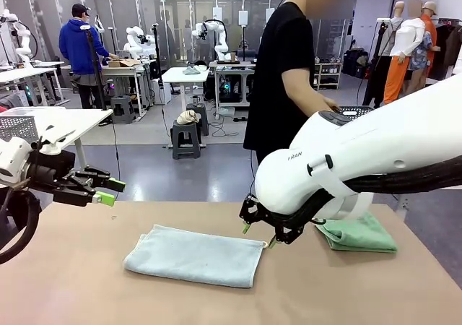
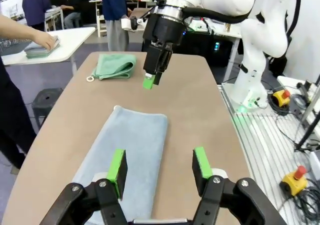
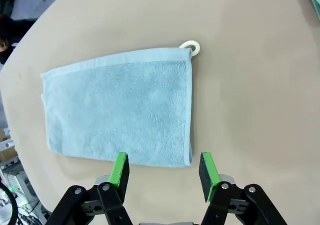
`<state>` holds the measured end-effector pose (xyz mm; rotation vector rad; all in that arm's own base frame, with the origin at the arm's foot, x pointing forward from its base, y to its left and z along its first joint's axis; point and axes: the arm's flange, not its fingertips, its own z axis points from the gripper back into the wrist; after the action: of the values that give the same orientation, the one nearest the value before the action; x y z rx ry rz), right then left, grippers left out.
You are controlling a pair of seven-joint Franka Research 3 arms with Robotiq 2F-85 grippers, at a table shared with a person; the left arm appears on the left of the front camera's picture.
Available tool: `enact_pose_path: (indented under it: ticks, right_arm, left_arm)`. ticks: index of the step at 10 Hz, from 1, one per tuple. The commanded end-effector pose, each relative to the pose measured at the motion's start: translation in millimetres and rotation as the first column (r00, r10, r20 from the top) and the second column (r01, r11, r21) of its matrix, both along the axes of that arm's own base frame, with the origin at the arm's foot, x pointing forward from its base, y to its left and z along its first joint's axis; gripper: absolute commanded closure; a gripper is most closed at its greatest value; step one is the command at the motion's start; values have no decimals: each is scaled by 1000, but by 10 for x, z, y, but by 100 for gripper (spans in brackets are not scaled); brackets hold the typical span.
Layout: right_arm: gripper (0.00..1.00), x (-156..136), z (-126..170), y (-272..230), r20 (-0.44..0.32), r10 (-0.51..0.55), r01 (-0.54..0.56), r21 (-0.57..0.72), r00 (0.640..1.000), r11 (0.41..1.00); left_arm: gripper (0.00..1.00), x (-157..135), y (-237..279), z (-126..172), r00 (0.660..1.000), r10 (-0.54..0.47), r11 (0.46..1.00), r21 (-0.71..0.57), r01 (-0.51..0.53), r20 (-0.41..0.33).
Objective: Fold the towels and place them in the basket.
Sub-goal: When a person lays out a Towel with hook on the table, fold it in half twice.
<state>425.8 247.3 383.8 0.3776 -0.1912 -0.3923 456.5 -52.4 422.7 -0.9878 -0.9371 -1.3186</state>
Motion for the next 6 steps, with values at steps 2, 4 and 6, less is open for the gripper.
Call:
enact_pose_path:
  ticks: [2, 4, 6]
  right_arm:
    - [28, 161, -234, 206, 59, -99, 101, -38, 993, 994]
    - [28, 243, -422, 245, 80, -104, 108, -39, 991, 993]
    - [28, 271, -573, 315, 72, -113, 119, -76, 991, 990]
  left_arm:
    - [33, -7, -3, 19, 1000, 4, 1000, -13, -4, 2]
    - [33, -7, -3, 19, 1000, 4, 1000, -13, -4, 2]
    - [33, -7, -3, 19, 1000, 4, 1000, -13, -4, 2]
